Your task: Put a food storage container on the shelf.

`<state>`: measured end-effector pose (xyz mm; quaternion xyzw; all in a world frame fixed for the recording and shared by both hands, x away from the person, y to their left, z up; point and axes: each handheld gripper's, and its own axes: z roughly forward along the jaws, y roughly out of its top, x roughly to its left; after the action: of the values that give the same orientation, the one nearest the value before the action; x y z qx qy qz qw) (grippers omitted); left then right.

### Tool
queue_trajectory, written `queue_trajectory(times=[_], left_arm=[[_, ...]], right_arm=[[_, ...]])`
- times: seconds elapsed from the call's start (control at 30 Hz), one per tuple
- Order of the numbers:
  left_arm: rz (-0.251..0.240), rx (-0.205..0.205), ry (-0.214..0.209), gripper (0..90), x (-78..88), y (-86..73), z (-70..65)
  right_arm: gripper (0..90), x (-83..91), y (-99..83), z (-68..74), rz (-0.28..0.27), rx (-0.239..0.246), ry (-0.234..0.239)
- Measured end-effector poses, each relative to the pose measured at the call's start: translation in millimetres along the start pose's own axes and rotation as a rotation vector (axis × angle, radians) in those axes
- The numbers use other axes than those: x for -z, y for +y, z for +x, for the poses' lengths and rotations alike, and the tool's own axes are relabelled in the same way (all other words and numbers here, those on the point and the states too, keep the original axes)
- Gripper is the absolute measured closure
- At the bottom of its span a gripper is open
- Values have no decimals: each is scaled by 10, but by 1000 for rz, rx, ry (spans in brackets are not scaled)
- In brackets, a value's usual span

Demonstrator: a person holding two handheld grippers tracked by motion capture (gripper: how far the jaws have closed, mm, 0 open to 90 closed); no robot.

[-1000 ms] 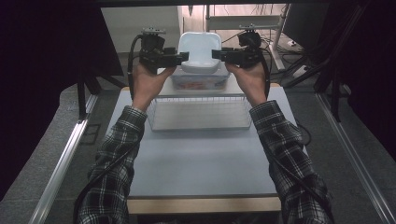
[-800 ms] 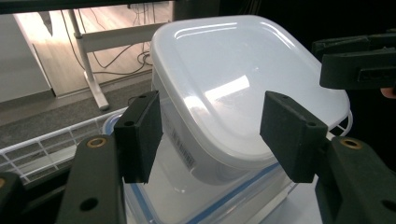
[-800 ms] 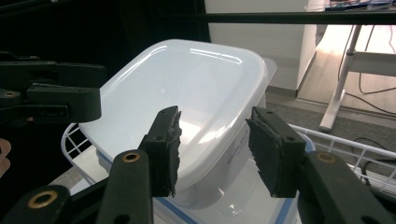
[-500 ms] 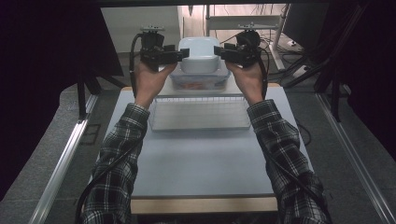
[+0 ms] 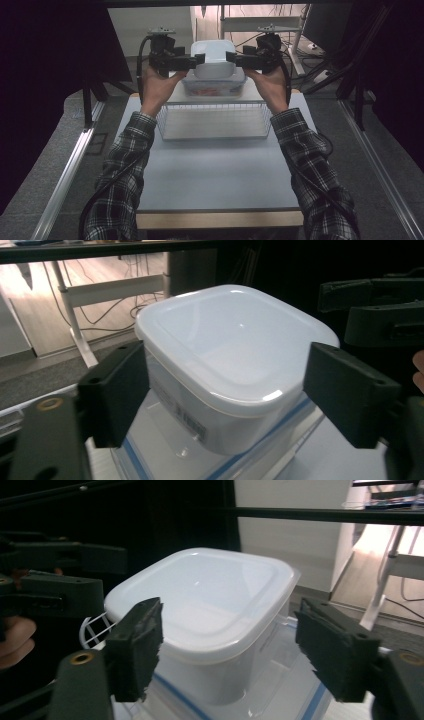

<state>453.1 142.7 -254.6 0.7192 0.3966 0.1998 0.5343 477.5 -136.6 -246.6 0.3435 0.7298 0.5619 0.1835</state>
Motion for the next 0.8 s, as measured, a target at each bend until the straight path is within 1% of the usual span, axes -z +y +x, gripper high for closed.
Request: queue_trajectory(times=[0.1,0.13,0.17,0.23,0.27,0.3,0.33,0.37,0.4,0.43,0.5,0.6,0.63,0.73,0.77,0.8], left_arm=[[7,-27,-13,123,32,-24,-42],[7,-27,-13,116,32,-24,-42],[8,-38,-29,109,59,-50,-65],[6,-41,-34,99,72,-64,-79],[5,-50,-43,93,98,-94,-108],[5,-50,-43,89,98,-94,-108],[0,-65,-46,86,122,-129,-136],[0,-65,-46,82,122,-129,-136],[-2,-80,-51,80,150,-170,-162],[-2,-80,-51,77,150,-170,-162],[-10,-79,-69,71,184,-238,-175],[-18,-81,-72,65,206,-288,-178],[-21,-85,-76,64,232,-340,-180],[-34,-102,-74,59,277,-427,-193],[-34,-102,-74,57,277,-427,-193],[-39,-110,-77,57,300,-484,-201]], right_arm=[[204,52,-49,-5,-1,6,34],[190,68,-70,-4,-6,8,44],[182,83,-93,-4,-9,14,52],[174,95,-116,-5,-8,18,58],[145,116,-156,-6,-7,23,62],[142,129,-172,-8,-8,29,67],[134,144,-189,-7,-7,32,74],[134,144,-189,-7,-7,32,74],[119,175,-224,-5,-8,38,83],[119,175,-224,-5,-8,38,83],[110,215,-276,3,-5,44,92],[102,250,-332,23,-2,55,96],[100,259,-351,31,0,56,99],[93,283,-416,57,10,61,111],[93,283,-416,57,10,61,111],[91,299,-464,78,12,64,119]])
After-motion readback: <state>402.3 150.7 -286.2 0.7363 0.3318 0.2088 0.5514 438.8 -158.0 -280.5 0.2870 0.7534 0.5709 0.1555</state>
